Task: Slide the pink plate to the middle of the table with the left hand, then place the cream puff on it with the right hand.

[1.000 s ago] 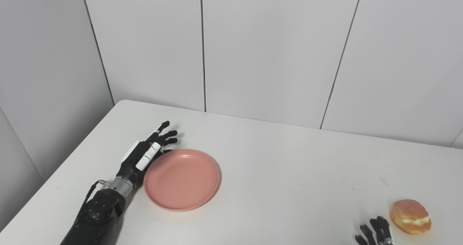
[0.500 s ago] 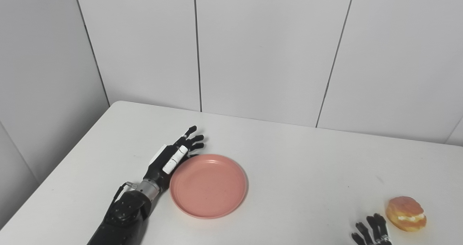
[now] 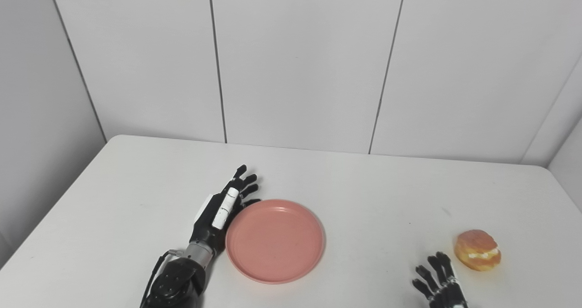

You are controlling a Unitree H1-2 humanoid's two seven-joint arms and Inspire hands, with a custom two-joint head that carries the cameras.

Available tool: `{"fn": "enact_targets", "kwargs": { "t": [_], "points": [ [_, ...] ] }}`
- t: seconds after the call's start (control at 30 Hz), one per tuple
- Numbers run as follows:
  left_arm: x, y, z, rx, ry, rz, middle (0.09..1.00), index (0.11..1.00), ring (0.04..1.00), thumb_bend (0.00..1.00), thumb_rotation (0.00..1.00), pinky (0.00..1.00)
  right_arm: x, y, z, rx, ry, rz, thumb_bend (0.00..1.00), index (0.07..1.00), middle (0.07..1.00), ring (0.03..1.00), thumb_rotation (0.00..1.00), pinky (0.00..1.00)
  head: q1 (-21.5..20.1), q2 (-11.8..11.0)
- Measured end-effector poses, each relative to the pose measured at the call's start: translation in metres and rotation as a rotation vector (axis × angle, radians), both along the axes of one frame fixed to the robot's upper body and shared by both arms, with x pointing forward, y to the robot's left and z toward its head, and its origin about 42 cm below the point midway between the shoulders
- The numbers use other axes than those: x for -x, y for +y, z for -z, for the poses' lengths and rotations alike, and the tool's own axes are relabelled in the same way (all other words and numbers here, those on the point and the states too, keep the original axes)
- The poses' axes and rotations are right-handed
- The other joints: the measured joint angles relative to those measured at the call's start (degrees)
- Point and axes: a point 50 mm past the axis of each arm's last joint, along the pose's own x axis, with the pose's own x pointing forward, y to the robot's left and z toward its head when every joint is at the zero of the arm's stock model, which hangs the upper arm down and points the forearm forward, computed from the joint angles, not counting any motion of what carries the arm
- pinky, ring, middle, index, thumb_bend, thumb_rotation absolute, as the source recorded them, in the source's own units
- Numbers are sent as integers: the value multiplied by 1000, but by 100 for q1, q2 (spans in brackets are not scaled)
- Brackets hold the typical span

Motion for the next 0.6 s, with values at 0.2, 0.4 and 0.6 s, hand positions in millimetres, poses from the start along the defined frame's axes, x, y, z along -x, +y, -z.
{"fn": "enact_targets", "kwargs": {
  "t": [0.2,0.4,0.6],
  "points": [
    [9,-9,0,30,4,-11,916,969,903,912,860,811,2,28,-2,-24,23,-24,846,914,916,850,901,802,-816,97],
    [17,-18,2,61,10,-33,902,971,907,936,875,854,2,49,-2,-24,28,-11,841,895,903,828,884,760,-1643,123],
    [17,-18,2,55,18,-49,907,977,915,954,875,897,-2,73,-3,-33,28,-15,846,907,912,834,886,757,-1934,150]
  ]
}}
